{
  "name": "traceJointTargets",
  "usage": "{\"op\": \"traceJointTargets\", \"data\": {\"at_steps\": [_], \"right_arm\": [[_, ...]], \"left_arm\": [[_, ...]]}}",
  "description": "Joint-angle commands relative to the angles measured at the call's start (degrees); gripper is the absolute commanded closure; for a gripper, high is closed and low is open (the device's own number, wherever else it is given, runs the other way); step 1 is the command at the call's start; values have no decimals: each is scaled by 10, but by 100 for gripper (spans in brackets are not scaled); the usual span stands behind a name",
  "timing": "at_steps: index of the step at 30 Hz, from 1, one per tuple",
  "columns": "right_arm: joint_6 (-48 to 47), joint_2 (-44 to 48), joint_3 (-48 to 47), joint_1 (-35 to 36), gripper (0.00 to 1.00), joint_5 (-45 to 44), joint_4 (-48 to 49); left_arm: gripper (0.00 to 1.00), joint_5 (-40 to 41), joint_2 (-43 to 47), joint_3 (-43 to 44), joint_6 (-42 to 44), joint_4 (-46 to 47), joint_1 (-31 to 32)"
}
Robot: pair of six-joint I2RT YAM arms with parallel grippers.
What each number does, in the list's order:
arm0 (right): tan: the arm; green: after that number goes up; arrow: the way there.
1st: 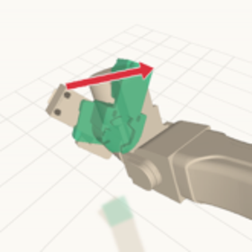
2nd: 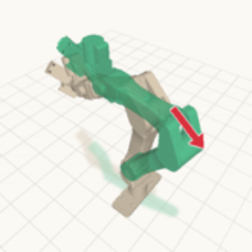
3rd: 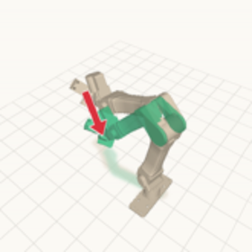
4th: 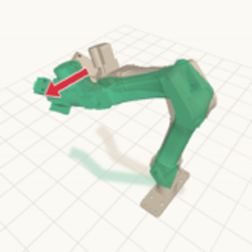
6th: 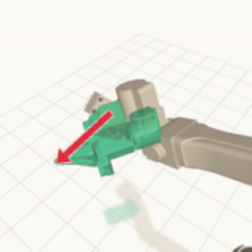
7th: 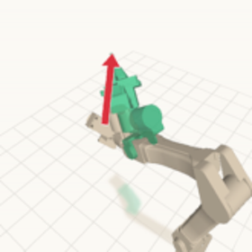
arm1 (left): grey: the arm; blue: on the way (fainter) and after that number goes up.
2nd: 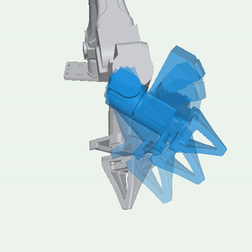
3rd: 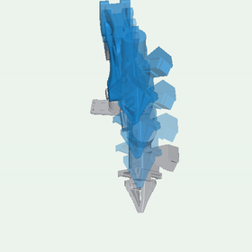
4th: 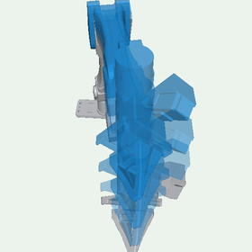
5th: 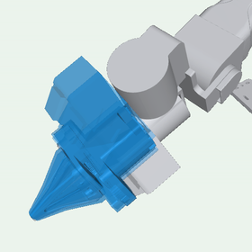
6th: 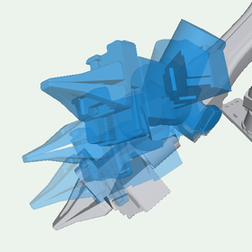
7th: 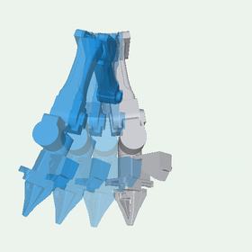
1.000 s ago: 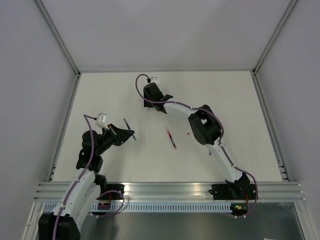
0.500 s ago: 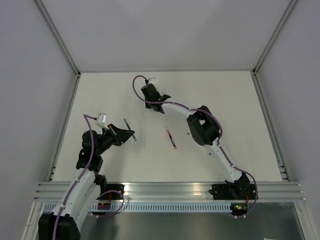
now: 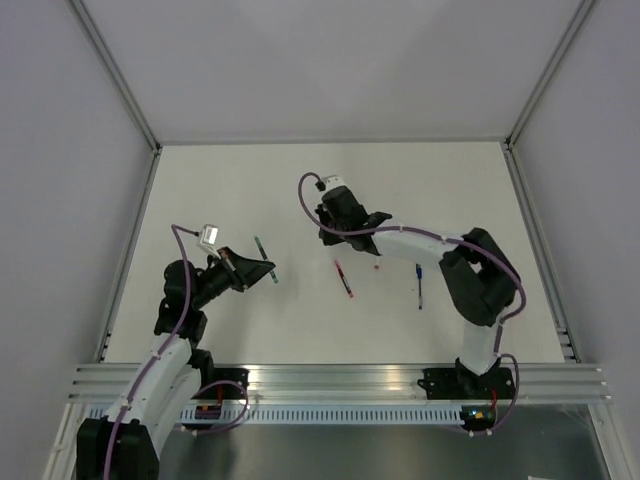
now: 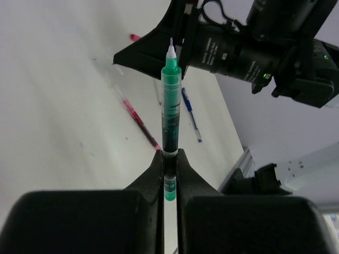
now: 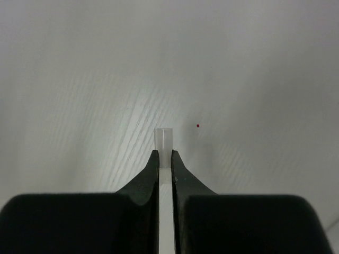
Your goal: Insert the pens into the pen caps
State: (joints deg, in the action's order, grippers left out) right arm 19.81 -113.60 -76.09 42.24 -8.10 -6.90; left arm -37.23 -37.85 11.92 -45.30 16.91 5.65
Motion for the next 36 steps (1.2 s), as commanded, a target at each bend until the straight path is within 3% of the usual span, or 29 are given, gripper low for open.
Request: {"op": "traceJointTargets", "data": {"at_steps": [1,3,7,10,13,18,29,36], "right_arm": [[8,176,44,3,100,47,50],[26,236,94,3,100,78,92],[57,367,142,4,100,104,123],[56,432,162,4,100,85,119],[83,482,197,4,100,109,151],[193,537,301,13,100,207,288],[202,599,396,49,100,193,381],[184,601,401,89,100,154,387]], "left_arm": [[98,-119,-39,-8,-45,168,12],[98,-138,-62,11,-39,189,45],[98,-47,-96,68,32,137,233],[98,-28,-114,78,23,174,274],[98,-60,-154,102,32,204,302],[98,-102,-220,138,44,251,341],[98,-92,-204,125,43,264,350],[98,-81,-193,118,42,262,350]]}}
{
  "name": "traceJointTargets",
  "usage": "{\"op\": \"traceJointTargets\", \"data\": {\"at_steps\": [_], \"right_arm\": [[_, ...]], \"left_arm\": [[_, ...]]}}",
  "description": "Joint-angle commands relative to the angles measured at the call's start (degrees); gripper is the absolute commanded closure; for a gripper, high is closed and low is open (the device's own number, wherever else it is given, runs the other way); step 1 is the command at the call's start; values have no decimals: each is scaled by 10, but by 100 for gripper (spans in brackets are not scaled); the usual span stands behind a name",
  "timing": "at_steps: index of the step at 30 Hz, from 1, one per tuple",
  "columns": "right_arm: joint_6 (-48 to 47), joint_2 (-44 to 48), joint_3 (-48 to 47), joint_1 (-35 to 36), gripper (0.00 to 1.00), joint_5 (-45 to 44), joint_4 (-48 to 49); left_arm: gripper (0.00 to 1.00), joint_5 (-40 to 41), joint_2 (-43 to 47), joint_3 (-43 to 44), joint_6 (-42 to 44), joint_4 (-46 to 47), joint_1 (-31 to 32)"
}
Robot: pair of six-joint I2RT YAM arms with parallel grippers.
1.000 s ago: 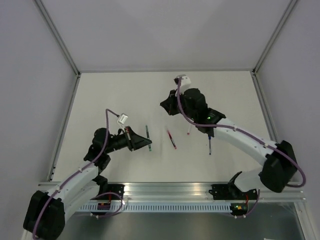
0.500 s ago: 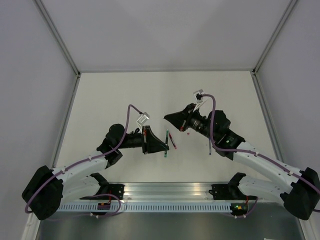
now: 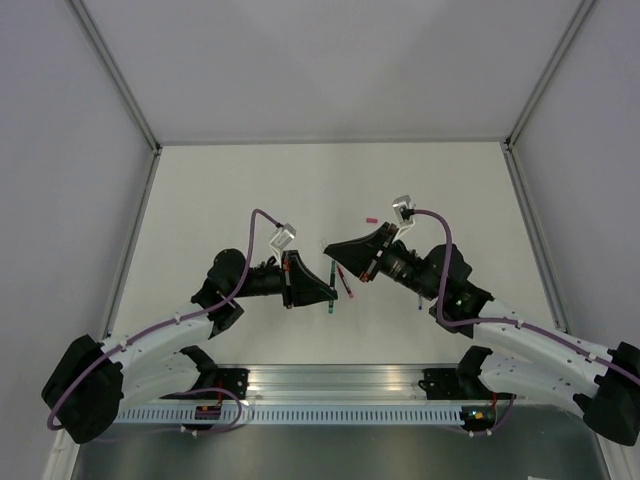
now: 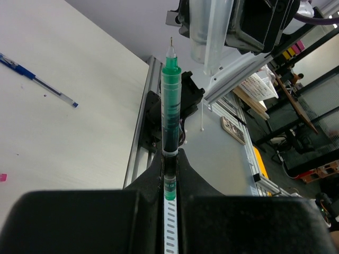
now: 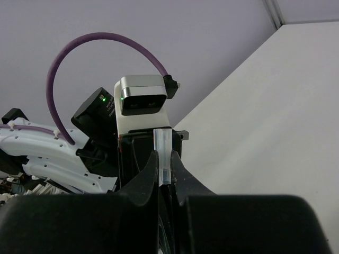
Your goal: Insert the pens into the pen caps
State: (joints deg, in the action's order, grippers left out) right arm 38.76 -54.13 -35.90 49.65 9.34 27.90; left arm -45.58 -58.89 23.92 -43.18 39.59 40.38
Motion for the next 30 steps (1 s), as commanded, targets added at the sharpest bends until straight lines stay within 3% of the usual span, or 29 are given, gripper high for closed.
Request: {"op": "traceJointTargets", "data": {"at_steps": [1,14,30], "right_arm": [[-9,8,0,19,100,-26,36],[-55,22,-7,30,100,-74,11],[-53,15,-2,32,100,-70,19]], "left_arm": [[98,5,21,-5,21,35,4],[98,1,36,-10,27,29,3],[98,8,38,-10,22,35,4]]}}
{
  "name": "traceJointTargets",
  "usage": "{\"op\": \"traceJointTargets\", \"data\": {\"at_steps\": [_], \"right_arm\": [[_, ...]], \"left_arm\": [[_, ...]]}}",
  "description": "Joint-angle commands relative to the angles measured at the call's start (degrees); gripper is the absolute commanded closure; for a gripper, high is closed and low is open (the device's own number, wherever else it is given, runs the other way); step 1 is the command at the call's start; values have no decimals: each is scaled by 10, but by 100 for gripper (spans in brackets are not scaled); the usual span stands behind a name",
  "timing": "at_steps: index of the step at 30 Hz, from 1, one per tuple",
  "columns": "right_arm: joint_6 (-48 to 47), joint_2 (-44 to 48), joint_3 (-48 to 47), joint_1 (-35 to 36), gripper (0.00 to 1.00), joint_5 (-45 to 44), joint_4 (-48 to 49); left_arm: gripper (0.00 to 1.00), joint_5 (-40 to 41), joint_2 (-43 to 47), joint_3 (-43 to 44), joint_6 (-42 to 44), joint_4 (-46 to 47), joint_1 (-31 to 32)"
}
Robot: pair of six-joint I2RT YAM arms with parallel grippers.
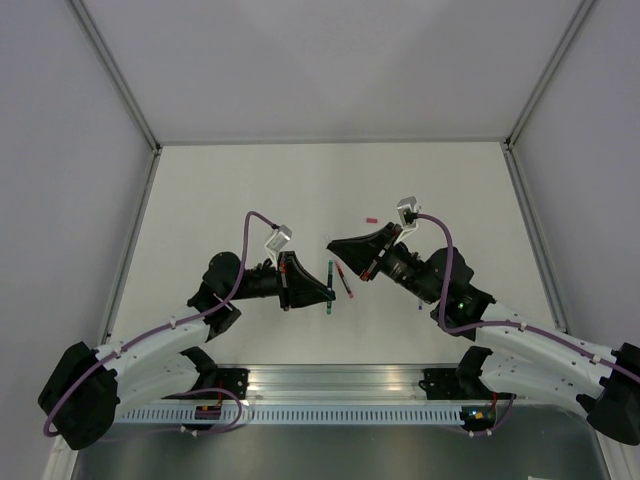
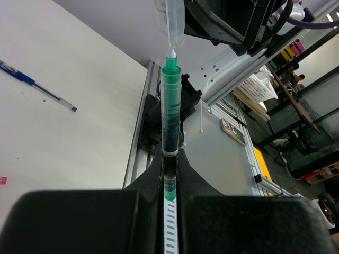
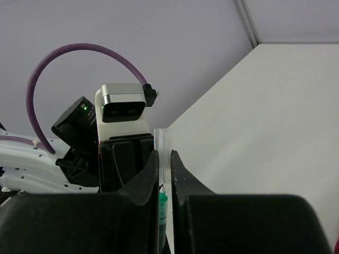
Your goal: Insert the pens into the pen caps
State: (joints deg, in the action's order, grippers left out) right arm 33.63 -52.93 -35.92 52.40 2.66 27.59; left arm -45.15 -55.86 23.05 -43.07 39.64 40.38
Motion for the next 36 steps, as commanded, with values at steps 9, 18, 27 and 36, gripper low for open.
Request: {"op": "traceJointTargets", "data": {"at_steps": [9,18,27,36], "right_arm": [[15,-16,20,16,100,2,70],[20,-30,44,31,100,-9,109],[14,-17,69,39,100,-16,145],[-5,-60,108,40,100,23,295]], "left_arm": [[98,18,10,1,19,26,3],[98,59,50,-12,29,6,4],[98,131,85,-27,11,-2,4],[98,129,39,-1,-37,82,4]]}}
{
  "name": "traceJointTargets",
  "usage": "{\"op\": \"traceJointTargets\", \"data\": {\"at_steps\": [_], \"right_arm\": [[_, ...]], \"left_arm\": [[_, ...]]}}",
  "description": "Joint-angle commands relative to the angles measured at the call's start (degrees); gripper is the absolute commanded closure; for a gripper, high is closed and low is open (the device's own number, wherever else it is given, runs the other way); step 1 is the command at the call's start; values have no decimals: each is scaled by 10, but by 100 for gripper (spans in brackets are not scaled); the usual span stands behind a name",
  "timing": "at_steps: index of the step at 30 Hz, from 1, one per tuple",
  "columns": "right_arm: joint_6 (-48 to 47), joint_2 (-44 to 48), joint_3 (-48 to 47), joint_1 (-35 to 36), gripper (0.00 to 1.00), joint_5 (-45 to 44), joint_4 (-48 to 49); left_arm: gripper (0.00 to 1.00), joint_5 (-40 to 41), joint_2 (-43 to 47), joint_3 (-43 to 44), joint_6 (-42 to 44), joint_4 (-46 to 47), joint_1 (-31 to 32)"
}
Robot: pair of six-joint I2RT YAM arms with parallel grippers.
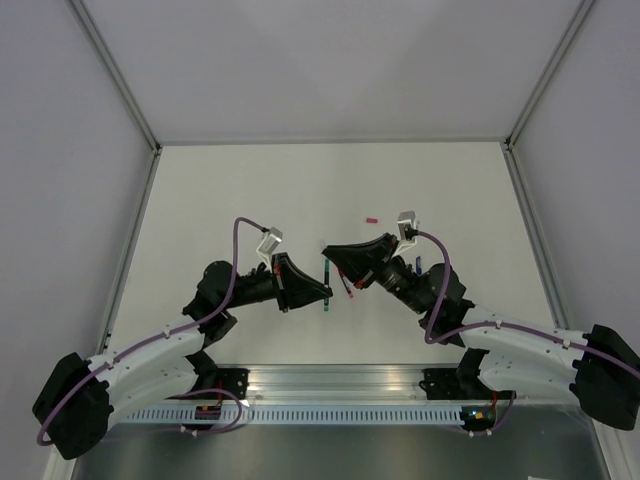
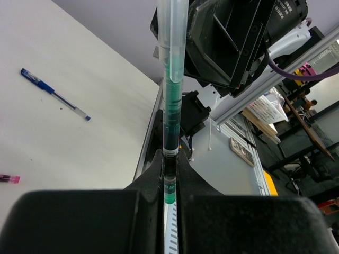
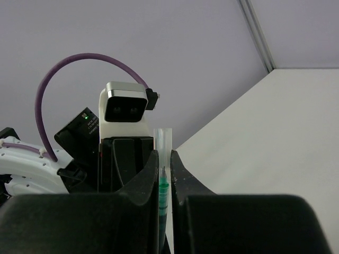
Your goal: Insert the pens into the pen caps
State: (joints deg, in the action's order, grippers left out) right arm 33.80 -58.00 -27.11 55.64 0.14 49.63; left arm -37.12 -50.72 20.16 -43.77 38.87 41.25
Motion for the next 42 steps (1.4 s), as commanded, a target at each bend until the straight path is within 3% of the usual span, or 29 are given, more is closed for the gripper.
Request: {"op": "traceJointTargets", "data": {"at_steps": [1,21,26,42], "right_arm": [[-8,-15,22,8,100,51,84],[-34,-22,62,12,96,28,175],[-31,-38,64,13,99,13,207],[-58,-23,-34,13,100,16,66]], "left_arm": [[98,48,-23,30,-33,95,-5],[98,91,-47,51,-33,124,-5],[98,80,-57,56,-24,129,-5],[98,11,-58,63,-3,118,-5]]}}
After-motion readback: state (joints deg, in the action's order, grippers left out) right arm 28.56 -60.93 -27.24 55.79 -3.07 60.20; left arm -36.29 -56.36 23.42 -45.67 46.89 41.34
